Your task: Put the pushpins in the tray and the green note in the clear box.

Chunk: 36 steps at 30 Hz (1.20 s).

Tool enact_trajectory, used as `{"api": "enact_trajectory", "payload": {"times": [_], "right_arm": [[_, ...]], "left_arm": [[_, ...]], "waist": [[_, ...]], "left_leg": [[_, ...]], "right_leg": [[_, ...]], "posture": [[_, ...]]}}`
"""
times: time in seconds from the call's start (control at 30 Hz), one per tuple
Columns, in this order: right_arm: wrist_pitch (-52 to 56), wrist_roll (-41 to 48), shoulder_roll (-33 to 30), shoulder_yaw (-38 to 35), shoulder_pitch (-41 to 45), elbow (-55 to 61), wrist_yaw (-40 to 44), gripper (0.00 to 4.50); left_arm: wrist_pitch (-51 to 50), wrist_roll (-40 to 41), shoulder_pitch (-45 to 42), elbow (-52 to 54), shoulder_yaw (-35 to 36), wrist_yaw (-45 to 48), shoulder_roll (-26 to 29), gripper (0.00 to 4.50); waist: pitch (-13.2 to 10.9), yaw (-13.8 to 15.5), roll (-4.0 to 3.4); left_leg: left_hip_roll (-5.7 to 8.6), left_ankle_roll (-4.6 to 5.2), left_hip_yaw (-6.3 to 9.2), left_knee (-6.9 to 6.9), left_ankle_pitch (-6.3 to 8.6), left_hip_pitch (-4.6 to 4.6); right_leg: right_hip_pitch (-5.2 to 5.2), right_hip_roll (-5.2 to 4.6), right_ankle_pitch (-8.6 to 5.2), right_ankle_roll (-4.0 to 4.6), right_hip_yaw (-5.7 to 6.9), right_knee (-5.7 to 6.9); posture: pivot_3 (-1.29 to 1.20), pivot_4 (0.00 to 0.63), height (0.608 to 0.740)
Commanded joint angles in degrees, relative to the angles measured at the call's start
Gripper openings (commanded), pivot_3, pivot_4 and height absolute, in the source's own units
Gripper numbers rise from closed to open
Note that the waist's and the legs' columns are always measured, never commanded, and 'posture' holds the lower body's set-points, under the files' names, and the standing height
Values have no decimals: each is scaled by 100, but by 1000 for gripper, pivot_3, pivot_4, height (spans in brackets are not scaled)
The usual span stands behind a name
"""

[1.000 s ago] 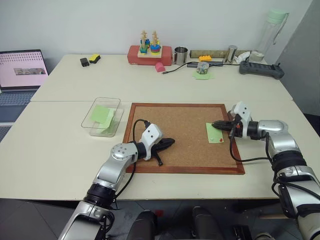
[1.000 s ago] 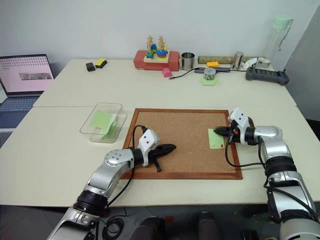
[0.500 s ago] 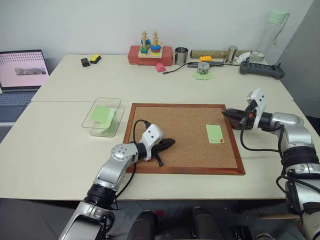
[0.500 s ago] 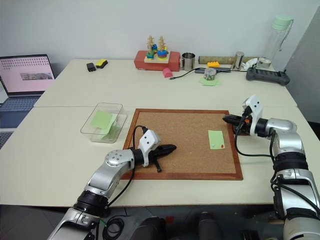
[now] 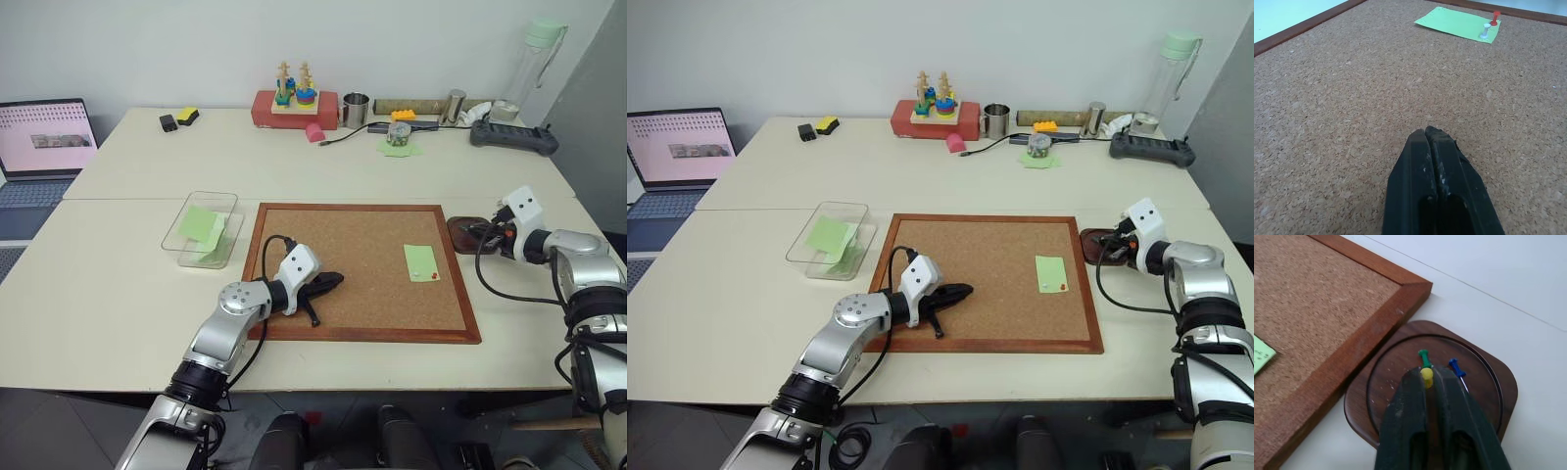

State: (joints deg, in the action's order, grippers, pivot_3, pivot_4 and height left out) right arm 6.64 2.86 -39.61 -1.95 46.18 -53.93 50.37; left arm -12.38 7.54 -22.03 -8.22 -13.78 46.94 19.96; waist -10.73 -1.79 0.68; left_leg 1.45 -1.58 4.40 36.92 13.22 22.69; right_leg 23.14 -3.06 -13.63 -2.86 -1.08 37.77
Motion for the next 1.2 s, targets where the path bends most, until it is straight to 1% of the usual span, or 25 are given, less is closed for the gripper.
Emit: {"api": "enact_trajectory", "payload": {"times": [0.03,0.1,0.17,0.33,0.37,0.4,0.47,0.6,0.7,0.77,1.2], "right_arm": [[-74,46,-139,-111,199,83,75,1279],[18,155,-149,-180,208,163,182,1698],[128,240,-213,-232,192,277,306,1989],[396,488,-481,-366,40,818,792,1989],[468,550,-548,-337,-84,1099,969,1989],[532,637,-653,-247,-353,1573,1332,1989],[591,729,-793,-93,-818,2343,1792,1989],[549,693,-868,75,-1436,3239,1964,1989],[596,692,-762,215,-1709,3736,1939,1989],[597,664,-653,315,-1786,3841,1893,1989],[284,474,-376,605,-1775,3568,1806,1989]], "left_arm": [[-167,-166,193,-181,-285,127,13,0],[-157,-169,183,-201,-284,133,16,0],[-148,-174,176,-215,-289,132,10,0],[-139,-169,187,-208,-288,131,15,0],[-139,-167,193,-203,-284,129,18,0],[-139,-166,204,-197,-280,127,25,0],[-138,-163,220,-188,-271,125,42,0],[-142,-158,254,-155,-271,132,83,0],[-149,-159,252,-148,-254,139,119,0],[-154,-158,241,-152,-246,134,133,0],[-139,-174,245,-175,-241,88,128,0]], "waist": [[0,0,0],[0,0,0],[0,0,0],[0,1,-1],[1,2,-2],[1,3,-2],[3,7,1],[13,9,-3],[16,-7,-7],[18,-9,-10],[19,-2,-9]], "left_leg": [[0,0,0,0,0,0],[0,0,0,0,0,0],[0,0,0,0,0,0],[1,0,0,0,0,1],[1,0,0,0,0,1],[0,0,1,0,0,0],[-1,0,2,-1,0,1],[-3,0,9,-1,1,0],[-2,1,5,2,1,-2],[-3,1,1,2,1,-5],[-4,0,3,1,0,-7]], "right_leg": [[0,0,0,0,0,0],[0,0,0,0,0,0],[0,0,0,0,0,0],[0,0,0,0,0,0],[0,0,0,0,0,0],[-1,0,0,0,1,-1],[-1,0,-1,-1,3,-2],[-5,1,-2,-2,8,-3],[-6,0,-5,-9,4,-3],[-5,0,-17,-27,2,-3],[-7,1,-16,-26,3,-3]], "posture": [[0,150,740],[0,150,740],[0,150,740],[0,150,740],[0,150,740],[0,150,740],[0,150,740],[0,150,740],[0,150,740],[0,150,740],[0,150,740]]}}
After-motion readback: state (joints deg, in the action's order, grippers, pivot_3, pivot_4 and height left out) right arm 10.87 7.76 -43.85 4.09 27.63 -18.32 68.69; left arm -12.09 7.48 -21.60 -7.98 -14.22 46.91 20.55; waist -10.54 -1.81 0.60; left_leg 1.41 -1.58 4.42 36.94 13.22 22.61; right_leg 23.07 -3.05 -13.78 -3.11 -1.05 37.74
